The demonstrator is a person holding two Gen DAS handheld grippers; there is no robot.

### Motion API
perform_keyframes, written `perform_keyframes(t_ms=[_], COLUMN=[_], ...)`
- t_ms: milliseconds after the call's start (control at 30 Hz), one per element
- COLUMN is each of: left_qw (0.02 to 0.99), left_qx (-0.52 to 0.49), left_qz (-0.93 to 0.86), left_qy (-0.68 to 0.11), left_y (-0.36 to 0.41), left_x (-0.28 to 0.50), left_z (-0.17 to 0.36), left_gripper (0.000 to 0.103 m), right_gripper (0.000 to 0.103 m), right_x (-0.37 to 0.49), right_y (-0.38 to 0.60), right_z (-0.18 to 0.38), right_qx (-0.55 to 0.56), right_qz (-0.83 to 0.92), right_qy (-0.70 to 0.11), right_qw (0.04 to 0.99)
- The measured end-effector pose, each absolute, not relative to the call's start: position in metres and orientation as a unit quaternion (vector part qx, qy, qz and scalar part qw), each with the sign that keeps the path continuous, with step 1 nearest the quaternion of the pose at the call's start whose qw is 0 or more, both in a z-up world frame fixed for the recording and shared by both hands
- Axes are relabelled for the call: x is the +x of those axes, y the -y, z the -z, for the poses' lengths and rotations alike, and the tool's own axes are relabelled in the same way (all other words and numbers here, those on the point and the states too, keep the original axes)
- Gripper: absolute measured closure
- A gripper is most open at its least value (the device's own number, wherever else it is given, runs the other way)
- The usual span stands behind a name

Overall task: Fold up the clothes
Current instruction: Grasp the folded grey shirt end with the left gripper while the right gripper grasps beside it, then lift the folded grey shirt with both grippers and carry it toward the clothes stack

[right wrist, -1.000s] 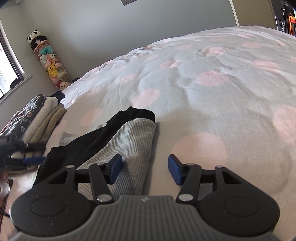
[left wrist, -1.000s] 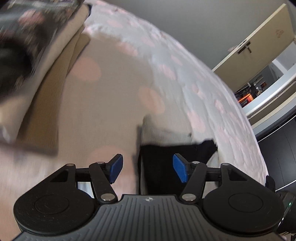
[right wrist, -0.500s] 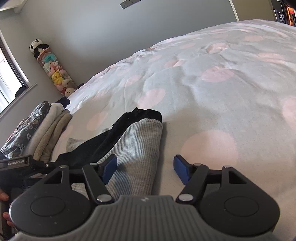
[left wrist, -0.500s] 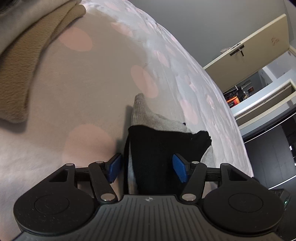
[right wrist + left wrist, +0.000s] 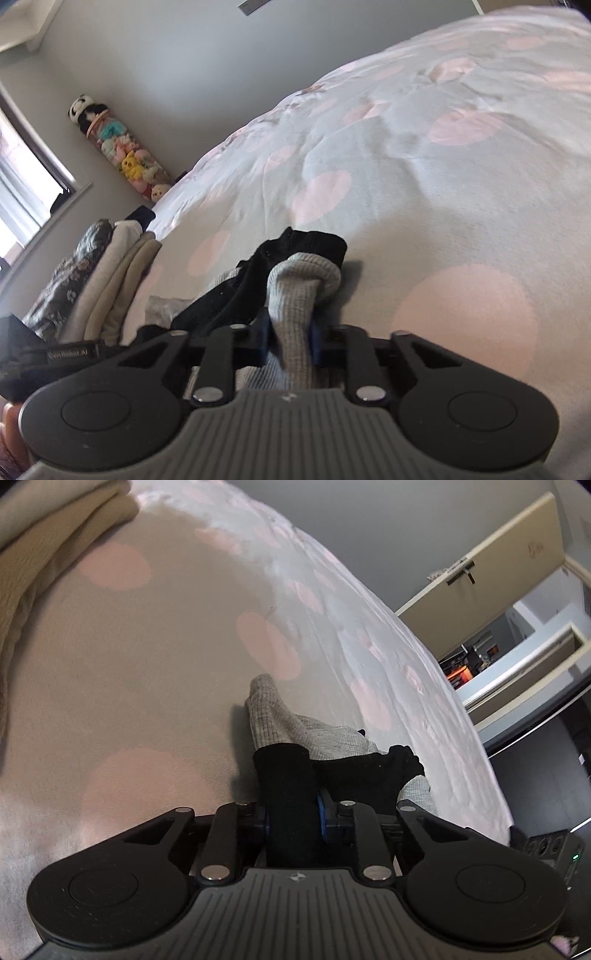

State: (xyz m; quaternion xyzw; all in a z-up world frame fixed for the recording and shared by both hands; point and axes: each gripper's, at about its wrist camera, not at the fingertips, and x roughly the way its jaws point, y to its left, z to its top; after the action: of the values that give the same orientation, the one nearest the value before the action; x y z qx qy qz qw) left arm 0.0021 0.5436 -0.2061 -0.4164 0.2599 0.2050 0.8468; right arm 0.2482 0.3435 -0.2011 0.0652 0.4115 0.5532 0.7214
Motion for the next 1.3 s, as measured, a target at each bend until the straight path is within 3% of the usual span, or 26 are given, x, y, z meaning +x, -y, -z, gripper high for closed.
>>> perform_keyframes(t_ms=[67,433,667,967,1300], left_qw=[0.854,0.896,0.906,0.897,0.837], left_qx=[-0.399,-0.298,-0.266,-0.221,-0.24], left_qz=[-0.211,-0.238,-0.278,-0.361,-0.486], left_qy=[-0.258,-0.226,-0.178,-0.128,-0.08], left_y=[-0.539,-0.487,-0.447,-0.433,-0.449], left_x=[0.001,-0.034,-0.1,-0.216,-0.34], left_z=[0.199,0.129,0.076,-0.013,-0.043], left_gripper=[0.086,0.088,0.088,0.089,0.089], right_gripper=[0.088,0.09,0.09,0.09,0.09], right_x=[0.245,0.198,0.153,0.071,-0.07], right_y=[-0.342,-0.318,-0.31,-0.357,-0.463], right_z=[0.195,0.125,0.065,-0.01,-0.071], right_qx=[0.053,0.022,0.029,0.047,0.026], right_qz=[-0.554,-0.569,-0.603,-0.702,-0.813], right_qy=[-0.398,-0.296,-0.249,-0.196,-0.168], right_qw=[0.729,0.767,0.758,0.683,0.557])
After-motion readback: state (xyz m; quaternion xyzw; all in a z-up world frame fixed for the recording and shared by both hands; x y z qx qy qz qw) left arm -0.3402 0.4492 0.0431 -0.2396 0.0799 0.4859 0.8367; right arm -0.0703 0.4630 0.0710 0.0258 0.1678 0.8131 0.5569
